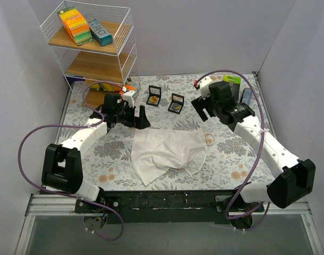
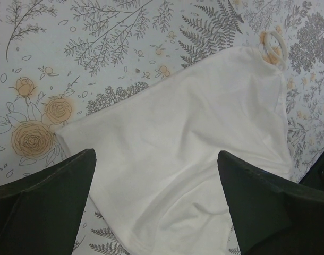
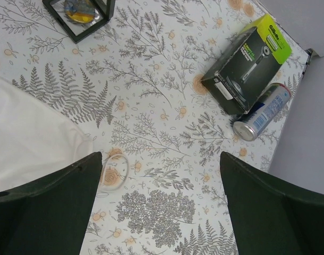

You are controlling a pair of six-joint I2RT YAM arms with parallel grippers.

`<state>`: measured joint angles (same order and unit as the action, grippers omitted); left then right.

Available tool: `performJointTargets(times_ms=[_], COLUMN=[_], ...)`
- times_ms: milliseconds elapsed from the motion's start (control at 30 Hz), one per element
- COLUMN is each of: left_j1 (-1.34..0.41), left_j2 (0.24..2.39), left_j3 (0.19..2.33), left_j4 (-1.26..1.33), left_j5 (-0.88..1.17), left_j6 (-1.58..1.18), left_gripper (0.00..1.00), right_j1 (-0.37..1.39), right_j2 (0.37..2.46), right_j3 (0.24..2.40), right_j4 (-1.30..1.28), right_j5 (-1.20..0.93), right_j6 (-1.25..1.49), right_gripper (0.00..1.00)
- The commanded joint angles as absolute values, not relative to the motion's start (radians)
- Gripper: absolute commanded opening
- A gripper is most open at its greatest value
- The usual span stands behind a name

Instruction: Remove the brooch from the garment

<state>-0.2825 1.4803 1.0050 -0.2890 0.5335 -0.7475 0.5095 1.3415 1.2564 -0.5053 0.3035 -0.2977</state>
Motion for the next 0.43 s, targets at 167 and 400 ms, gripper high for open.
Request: performJointTargets(times_ms=[167,400], left_j1=[-0.276,-0.276], left_j2=[1.467,1.47], left_j3=[1.029,1.098], left_j4=[-0.215,-0.293], left_j5=[0.443,0.528], left_j6=[-0.842,-0.744], left_gripper=[0.98,0.98], right_j1=[0.448,0.353], right_j2=[1.218,1.235], right_j3=[1.229,1.304], right_j4=[-0.483,-0.482], right_j5=[0.313,0.216], right_j6=[-0.27,-0.222], right_gripper=[0.98,0.98])
